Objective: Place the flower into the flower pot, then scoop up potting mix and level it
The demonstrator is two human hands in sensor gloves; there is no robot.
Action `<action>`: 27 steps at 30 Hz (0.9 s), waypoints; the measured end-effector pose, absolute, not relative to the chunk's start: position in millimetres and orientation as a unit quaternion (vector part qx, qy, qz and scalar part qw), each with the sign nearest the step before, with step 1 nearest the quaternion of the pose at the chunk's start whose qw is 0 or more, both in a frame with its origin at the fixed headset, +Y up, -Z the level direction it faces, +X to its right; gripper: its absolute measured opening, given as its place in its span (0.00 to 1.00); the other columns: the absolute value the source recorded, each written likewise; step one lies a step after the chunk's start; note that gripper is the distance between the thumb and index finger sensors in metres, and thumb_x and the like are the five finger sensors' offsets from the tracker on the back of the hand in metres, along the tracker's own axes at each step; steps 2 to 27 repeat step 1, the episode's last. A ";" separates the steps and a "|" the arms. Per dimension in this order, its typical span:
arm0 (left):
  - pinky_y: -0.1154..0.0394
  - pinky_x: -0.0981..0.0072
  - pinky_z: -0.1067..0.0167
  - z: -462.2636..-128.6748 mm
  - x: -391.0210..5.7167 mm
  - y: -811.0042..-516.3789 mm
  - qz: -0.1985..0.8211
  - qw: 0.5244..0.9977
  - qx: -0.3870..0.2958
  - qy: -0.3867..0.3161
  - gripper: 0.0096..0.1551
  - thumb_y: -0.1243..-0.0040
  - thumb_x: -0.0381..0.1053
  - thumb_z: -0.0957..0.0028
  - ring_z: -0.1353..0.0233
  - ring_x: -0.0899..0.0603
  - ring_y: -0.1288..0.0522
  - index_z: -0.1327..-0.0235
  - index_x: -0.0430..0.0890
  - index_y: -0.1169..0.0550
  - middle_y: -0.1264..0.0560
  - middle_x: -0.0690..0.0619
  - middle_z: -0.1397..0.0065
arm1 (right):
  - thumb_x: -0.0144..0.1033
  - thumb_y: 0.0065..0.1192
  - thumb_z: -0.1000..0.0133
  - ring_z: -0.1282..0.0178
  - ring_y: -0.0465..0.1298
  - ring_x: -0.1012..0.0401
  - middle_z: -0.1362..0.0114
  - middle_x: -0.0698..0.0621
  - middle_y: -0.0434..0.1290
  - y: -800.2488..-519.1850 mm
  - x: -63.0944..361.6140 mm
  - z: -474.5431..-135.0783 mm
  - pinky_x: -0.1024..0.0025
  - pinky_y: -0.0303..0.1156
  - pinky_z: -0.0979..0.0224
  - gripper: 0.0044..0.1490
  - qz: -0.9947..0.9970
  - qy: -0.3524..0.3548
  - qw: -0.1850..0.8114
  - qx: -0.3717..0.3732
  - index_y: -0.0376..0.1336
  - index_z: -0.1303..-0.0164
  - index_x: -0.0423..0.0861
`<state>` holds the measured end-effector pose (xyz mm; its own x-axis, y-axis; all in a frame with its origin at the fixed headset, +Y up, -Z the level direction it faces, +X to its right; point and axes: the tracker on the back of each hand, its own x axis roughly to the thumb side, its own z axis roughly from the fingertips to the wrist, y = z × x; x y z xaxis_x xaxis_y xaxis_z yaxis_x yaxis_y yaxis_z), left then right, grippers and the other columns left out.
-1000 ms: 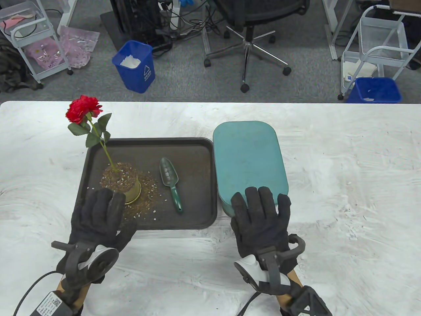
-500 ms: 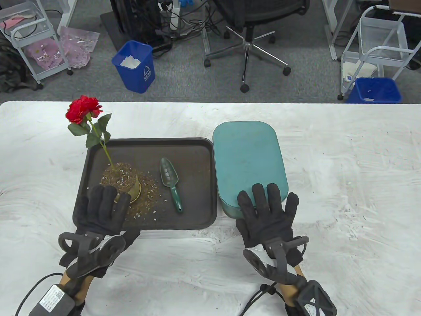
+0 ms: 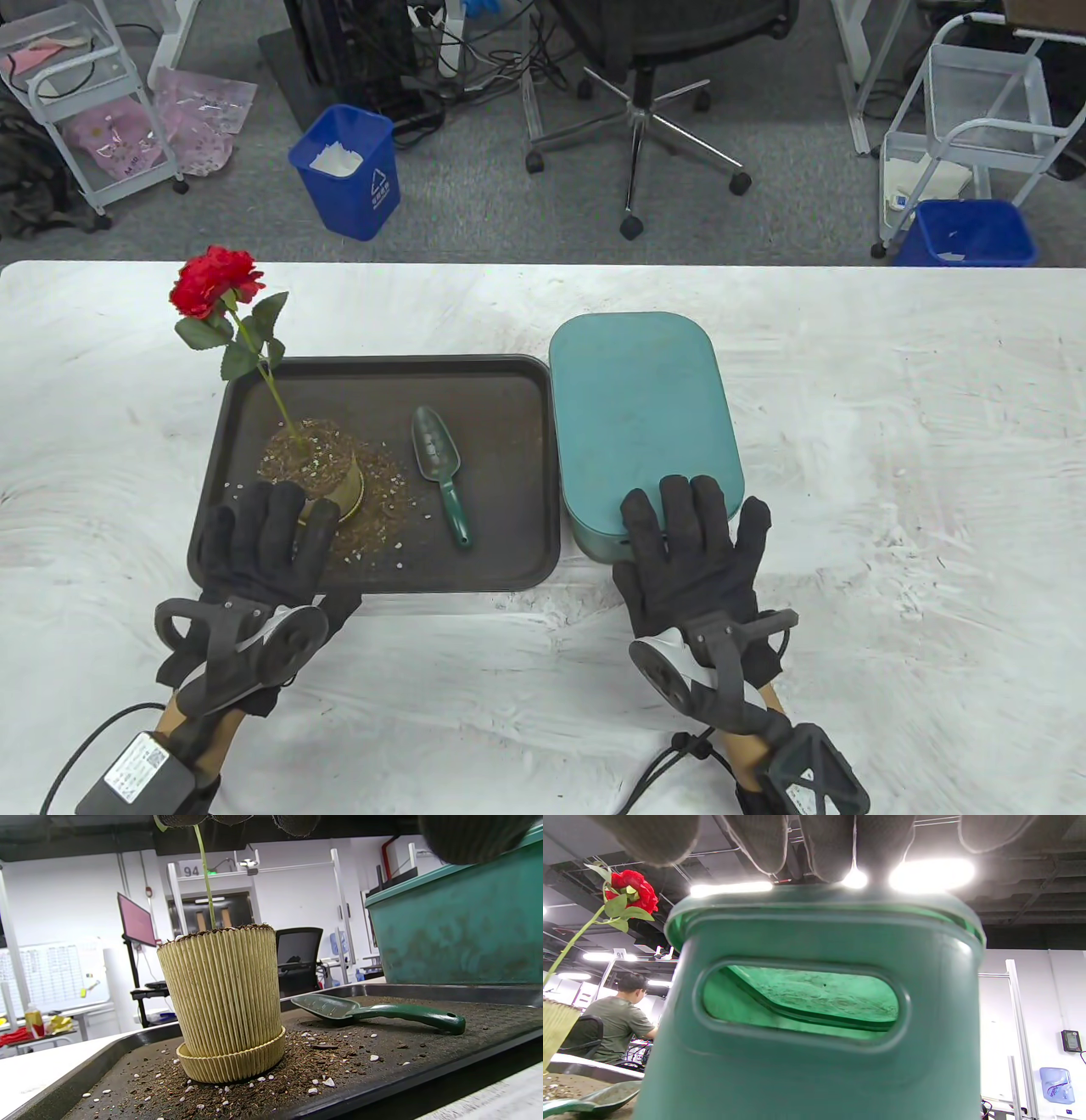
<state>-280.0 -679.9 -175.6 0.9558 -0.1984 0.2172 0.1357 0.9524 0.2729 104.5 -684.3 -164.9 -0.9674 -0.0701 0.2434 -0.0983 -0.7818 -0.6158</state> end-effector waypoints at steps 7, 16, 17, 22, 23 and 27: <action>0.49 0.28 0.23 -175.3 -279.2 -680.0 -0.086 0.980 0.129 -0.124 0.57 0.48 0.78 0.63 0.14 0.30 0.52 0.21 0.57 0.48 0.57 0.45 0.16 | 0.55 0.51 0.51 0.16 0.57 0.35 0.14 0.38 0.53 -684.3 104.3 -164.7 0.15 0.50 0.29 0.44 0.935 -0.331 0.008 0.128 0.51 0.23 0.52; 0.49 0.28 0.23 -175.3 -279.2 -680.0 -0.086 0.980 0.129 -0.124 0.57 0.48 0.78 0.63 0.14 0.30 0.52 0.21 0.57 0.48 0.57 0.45 0.16 | 0.55 0.51 0.51 0.16 0.57 0.35 0.14 0.38 0.53 -684.3 104.3 -164.7 0.15 0.50 0.29 0.44 0.935 -0.331 0.008 0.128 0.51 0.23 0.52; 0.49 0.28 0.23 -175.3 -279.2 -680.0 -0.086 0.980 0.129 -0.124 0.57 0.48 0.78 0.63 0.14 0.30 0.52 0.21 0.57 0.48 0.57 0.45 0.16 | 0.55 0.51 0.51 0.16 0.57 0.35 0.14 0.38 0.53 -684.3 104.3 -164.7 0.15 0.50 0.29 0.44 0.935 -0.331 0.008 0.128 0.51 0.23 0.52; 0.49 0.28 0.23 -175.3 -279.2 -680.0 -0.086 0.980 0.129 -0.124 0.57 0.48 0.78 0.63 0.14 0.30 0.52 0.21 0.57 0.48 0.57 0.45 0.16 | 0.55 0.51 0.51 0.16 0.57 0.35 0.14 0.38 0.53 -684.3 104.3 -164.7 0.15 0.50 0.29 0.44 0.935 -0.331 0.008 0.128 0.51 0.23 0.52; 0.49 0.28 0.23 -175.3 -279.2 -680.0 -0.086 0.980 0.129 -0.124 0.57 0.48 0.78 0.63 0.14 0.30 0.52 0.21 0.57 0.48 0.57 0.45 0.16 | 0.55 0.51 0.51 0.16 0.57 0.35 0.14 0.38 0.53 -684.3 104.3 -164.7 0.15 0.50 0.29 0.44 0.935 -0.331 0.008 0.128 0.51 0.23 0.52; 0.49 0.28 0.23 -175.3 -279.2 -680.0 -0.086 0.980 0.129 -0.124 0.57 0.48 0.78 0.63 0.14 0.30 0.52 0.21 0.57 0.48 0.57 0.45 0.16 | 0.55 0.51 0.51 0.16 0.57 0.35 0.14 0.38 0.53 -684.3 104.3 -164.7 0.15 0.50 0.29 0.44 0.935 -0.331 0.008 0.128 0.51 0.23 0.52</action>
